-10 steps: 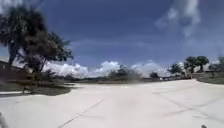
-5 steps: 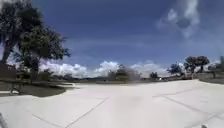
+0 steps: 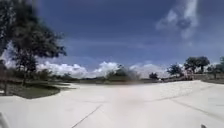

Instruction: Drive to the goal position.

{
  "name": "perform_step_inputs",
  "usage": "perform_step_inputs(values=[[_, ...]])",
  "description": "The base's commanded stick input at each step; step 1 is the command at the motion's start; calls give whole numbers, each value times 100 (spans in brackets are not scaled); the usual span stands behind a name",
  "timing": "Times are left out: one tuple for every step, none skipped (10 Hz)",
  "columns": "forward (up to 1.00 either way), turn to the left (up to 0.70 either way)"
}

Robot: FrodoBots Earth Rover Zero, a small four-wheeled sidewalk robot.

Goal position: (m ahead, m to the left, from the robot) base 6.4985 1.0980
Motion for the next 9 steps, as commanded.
perform_step_inputs(values=[[85,4],[85,4],[85,4],[85,4],[85,4],[85,4],[85,4],[85,4],[85,4]])
